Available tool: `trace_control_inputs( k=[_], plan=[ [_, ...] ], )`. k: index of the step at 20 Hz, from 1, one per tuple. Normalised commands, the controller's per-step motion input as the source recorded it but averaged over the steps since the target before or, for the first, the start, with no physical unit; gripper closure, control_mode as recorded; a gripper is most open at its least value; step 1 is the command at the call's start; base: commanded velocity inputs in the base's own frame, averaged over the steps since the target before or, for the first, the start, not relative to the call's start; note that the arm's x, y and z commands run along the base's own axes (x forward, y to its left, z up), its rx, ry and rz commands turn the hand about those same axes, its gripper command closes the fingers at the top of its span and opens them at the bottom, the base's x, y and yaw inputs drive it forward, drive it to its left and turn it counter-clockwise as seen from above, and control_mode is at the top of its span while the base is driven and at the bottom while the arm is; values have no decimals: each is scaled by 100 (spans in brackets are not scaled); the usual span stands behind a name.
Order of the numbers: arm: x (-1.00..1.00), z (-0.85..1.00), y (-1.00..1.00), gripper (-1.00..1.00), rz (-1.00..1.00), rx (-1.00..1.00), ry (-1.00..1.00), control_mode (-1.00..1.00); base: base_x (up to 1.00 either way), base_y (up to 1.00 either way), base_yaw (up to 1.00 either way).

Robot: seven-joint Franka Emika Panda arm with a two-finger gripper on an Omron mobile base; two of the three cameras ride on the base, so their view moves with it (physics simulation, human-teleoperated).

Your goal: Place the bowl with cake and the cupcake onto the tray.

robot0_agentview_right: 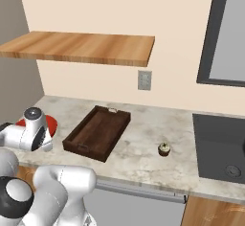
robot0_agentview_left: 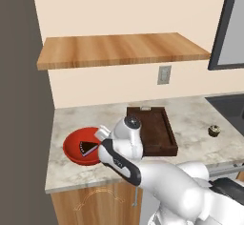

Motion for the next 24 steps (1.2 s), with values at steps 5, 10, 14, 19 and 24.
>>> trace_control_inputs(
  k=[5,10,14,19,24],
  plan=[
    [15,-33,15,-100,0,-1,5,-100,0,0,0],
    [14,-19,17,100,0,0,2,-100,0,0,0],
    [-1,6,-1,100,0,0,0,-100,0,0,0],
    [-6,54,-8,100,4,0,-2,-100,0,0,0],
    [0,83,-12,100,6,0,0,-100,0,0,0]
  ],
)
